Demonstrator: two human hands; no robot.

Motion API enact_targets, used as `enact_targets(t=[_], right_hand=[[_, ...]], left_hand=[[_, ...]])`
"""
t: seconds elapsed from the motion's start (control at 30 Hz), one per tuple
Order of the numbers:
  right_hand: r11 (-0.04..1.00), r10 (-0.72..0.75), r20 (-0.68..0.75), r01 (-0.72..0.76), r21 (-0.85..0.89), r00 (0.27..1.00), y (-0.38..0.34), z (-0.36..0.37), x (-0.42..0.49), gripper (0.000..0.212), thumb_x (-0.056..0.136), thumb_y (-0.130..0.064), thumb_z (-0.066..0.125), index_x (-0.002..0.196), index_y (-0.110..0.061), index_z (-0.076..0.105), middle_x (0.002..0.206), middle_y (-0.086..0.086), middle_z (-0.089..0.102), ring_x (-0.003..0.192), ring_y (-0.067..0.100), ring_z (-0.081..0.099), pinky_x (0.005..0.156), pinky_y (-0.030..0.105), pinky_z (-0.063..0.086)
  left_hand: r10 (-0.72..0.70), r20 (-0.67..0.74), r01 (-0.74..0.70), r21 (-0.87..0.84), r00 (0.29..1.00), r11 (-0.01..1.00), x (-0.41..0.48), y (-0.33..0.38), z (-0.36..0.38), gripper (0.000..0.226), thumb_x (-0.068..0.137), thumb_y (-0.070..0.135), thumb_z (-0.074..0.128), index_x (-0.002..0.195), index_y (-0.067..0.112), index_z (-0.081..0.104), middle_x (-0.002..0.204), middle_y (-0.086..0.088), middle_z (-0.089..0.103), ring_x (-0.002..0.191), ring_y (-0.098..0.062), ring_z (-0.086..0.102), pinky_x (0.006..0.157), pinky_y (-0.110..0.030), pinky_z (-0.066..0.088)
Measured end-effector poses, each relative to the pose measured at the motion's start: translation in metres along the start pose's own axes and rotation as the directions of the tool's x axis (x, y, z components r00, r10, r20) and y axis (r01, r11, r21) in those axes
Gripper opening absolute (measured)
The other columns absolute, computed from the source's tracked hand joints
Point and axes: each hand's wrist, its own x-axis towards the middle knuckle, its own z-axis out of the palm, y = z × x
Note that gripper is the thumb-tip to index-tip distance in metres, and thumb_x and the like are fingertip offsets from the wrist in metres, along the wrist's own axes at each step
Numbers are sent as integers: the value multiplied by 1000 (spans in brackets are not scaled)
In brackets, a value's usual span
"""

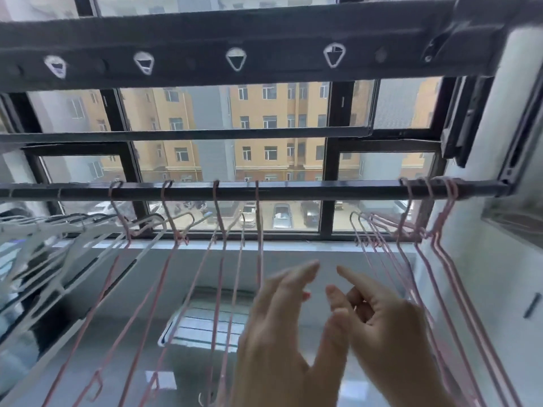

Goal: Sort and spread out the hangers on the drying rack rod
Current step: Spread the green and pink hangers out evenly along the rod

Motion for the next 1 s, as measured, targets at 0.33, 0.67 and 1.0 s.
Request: enact_targets(t=[0.33,0.67,1.0], right_hand=[[907,125,-82,-148,-395,989,64,-91,1,28,75,-24,74,101,-15,70,69,-4,62,47,5,47,62,20,43],[922,139,21,-122,-369,990,76,-82,13,37,86,-33,60,119,-16,59,91,0,73,79,15,69,74,17,47],[887,143,102,-82,-454,984,73,-51,32,18,87,-20,57,97,-8,64,58,-8,48,47,9,53,56,17,50]], left_hand=[[-225,230,253,-100,947,962,4,15,122,36,81,51,50,114,41,43,103,27,51,85,9,55,64,-14,47],[-429,337,461,-14,838,887,-2,5,165,48,90,31,51,135,27,34,73,5,68,62,-14,66,69,-37,55],[-425,167,432,-5,890,902,4,-13,139,40,91,20,47,131,29,46,43,4,44,42,-6,45,44,-15,31]])
